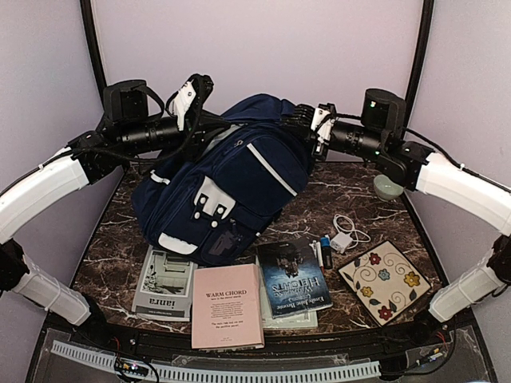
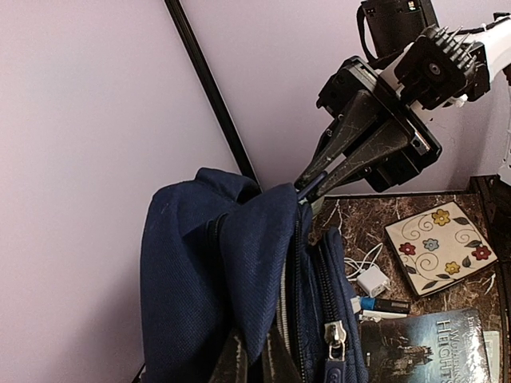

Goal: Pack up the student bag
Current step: Pick up the largest pocket of the bag from the student bag, then unzip the largest pocket of the student bag, then place the largest pocket of the bag in the student bag, then hold the largest pocket of the student bag.

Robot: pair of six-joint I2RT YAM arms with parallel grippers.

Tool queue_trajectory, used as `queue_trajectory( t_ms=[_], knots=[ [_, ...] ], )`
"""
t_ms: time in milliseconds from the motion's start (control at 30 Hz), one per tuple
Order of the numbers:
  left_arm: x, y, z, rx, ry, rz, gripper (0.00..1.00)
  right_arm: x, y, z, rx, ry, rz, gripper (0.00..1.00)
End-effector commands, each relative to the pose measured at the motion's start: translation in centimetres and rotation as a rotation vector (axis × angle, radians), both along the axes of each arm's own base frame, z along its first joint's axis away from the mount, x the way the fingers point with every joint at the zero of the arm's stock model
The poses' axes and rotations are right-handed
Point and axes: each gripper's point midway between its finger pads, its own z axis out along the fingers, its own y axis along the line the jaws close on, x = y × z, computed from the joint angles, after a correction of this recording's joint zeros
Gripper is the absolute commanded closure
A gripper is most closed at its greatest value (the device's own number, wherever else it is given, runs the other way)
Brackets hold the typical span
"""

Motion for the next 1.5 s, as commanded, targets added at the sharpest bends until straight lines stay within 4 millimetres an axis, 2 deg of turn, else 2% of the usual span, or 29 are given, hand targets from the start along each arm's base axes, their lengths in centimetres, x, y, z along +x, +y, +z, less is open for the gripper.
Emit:
queue_trajectory(
  t_ms=[0,267,400,533,600,633,767,833,933,967,1000,1067,1133,1233,1300,1400,1467],
  knots=[
    [-1.5,0.8,4.7,-0.114,-0.106,-0.016,1.00,0.3,-1.6,2.3,0.080,0.030,-0.015,1.00],
    [-0.2,4.5,9.0,-0.286,-0.160,0.113,1.00,2.2,-6.9,3.4,0.194,0.113,-0.089,1.00],
    [-0.1,4.5,9.0,-0.302,-0.157,0.098,1.00,2.9,-8.0,3.0,0.193,0.129,-0.112,1.00],
    [-0.3,3.8,7.6,-0.320,-0.141,0.043,1.00,3.2,-8.1,4.3,0.210,0.113,-0.104,1.00],
    [-0.3,4.0,7.2,-0.347,-0.126,0.033,1.00,3.7,-8.3,6.1,0.234,0.090,-0.108,1.00],
    [0.4,4.7,6.7,-0.349,-0.120,0.050,1.00,3.8,-8.3,7.7,0.249,0.068,-0.104,1.00],
    [0.6,4.2,2.5,-0.278,-0.110,0.034,1.00,4.0,-7.1,10.2,0.266,0.058,-0.042,1.00],
    [0.9,4.2,-0.3,-0.261,-0.076,0.043,1.00,3.6,-6.0,10.8,0.266,0.041,-0.020,1.00],
    [0.8,3.9,-2.8,-0.248,0.012,0.007,1.00,3.1,-4.7,11.1,0.259,0.032,0.010,1.00],
    [0.4,3.7,-3.5,-0.240,0.037,-0.018,0.96,2.7,-4.3,10.9,0.254,0.035,0.023,1.00],
    [-0.1,3.5,-4.0,-0.234,0.056,-0.043,0.88,2.5,-3.9,10.4,0.245,0.035,0.029,1.00],
    [-1.1,3.5,-4.4,-0.220,0.078,-0.075,0.64,1.8,-3.2,9.4,0.214,0.022,0.035,1.00],
    [-1.4,4.2,-4.1,-0.208,0.074,-0.051,0.48,1.1,-2.7,8.2,0.179,0.018,0.041,1.00],
    [-0.7,5.7,-2.8,-0.187,0.065,0.059,0.37,0.0,-2.0,6.7,0.140,0.035,0.067,1.00],
    [-0.8,6.0,-1.4,-0.171,0.075,0.078,0.33,-0.8,-1.5,5.6,0.111,0.041,0.086,1.00],
    [-3.0,5.1,1.0,-0.145,0.134,-0.036,0.27,-1.9,-0.7,4.4,0.082,0.052,0.108,1.00],
    [-3.7,4.3,1.8,-0.109,0.190,-0.079,0.06,-2.5,-0.3,3.9,0.076,0.061,0.122,1.00]
  ],
)
